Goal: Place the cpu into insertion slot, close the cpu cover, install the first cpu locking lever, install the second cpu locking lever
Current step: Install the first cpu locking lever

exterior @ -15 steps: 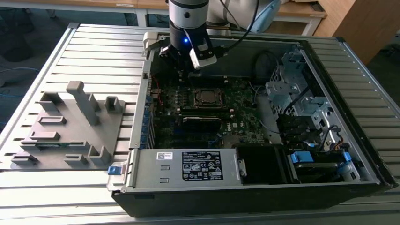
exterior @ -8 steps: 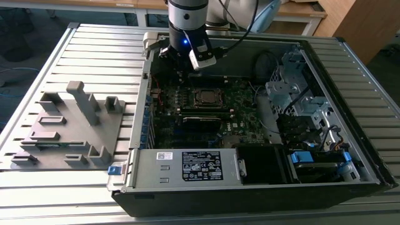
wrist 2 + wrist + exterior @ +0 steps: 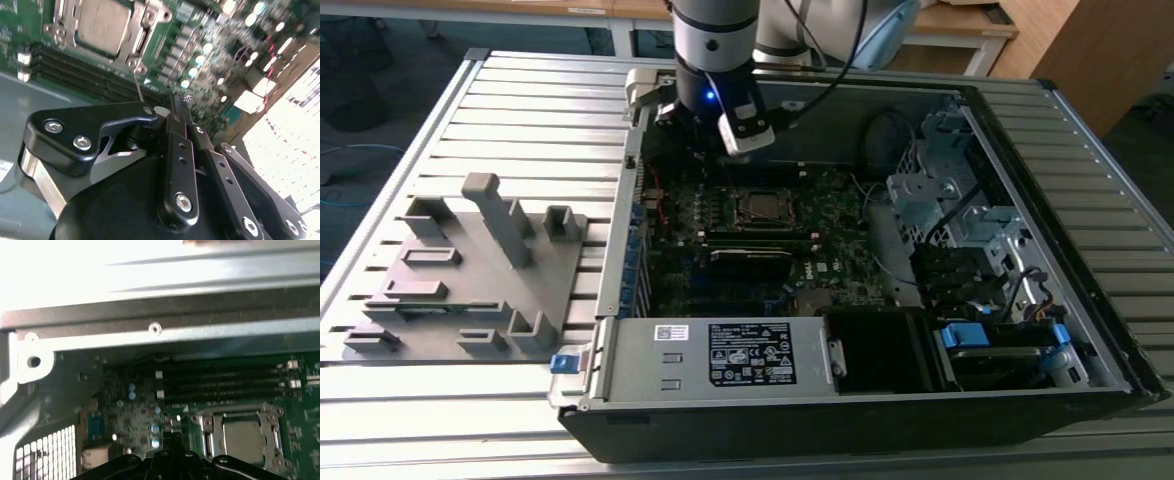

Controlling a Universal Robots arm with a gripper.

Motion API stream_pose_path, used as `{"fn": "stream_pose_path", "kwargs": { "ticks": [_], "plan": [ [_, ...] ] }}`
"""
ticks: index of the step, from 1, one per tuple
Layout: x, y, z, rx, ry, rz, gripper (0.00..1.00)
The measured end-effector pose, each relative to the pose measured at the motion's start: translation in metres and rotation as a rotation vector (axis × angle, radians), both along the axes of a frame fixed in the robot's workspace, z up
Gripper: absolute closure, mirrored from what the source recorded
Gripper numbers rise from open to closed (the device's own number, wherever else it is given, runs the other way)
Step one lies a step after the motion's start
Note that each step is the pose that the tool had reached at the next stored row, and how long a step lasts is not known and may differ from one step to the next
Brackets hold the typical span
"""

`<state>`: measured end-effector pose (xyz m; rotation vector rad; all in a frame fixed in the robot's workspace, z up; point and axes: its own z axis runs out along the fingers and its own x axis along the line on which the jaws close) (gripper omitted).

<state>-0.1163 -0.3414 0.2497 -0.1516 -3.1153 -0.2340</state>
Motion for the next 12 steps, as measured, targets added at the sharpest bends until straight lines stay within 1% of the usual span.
{"fn": "stream_pose_path", "kwargs": {
  "ticks": [1, 2, 5, 6, 10, 12],
  "plan": [
    [-0.0002, -0.0003, -0.0001, 0.0113, -0.0001, 0.000, 0.90],
    [-0.0004, -0.0005, -0.0002, 0.0186, -0.0001, 0.000, 0.90],
    [-0.0012, -0.0010, -0.0010, 0.0335, -0.0002, 0.000, 0.90],
    [-0.0015, -0.0013, -0.0012, 0.0427, -0.0001, 0.000, 0.90],
    [-0.0023, -0.0026, -0.0018, 0.0958, 0.0000, 0.000, 0.90],
    [-0.0024, -0.0031, -0.0020, 0.1184, -0.0001, 0.000, 0.90]
  ]
}}
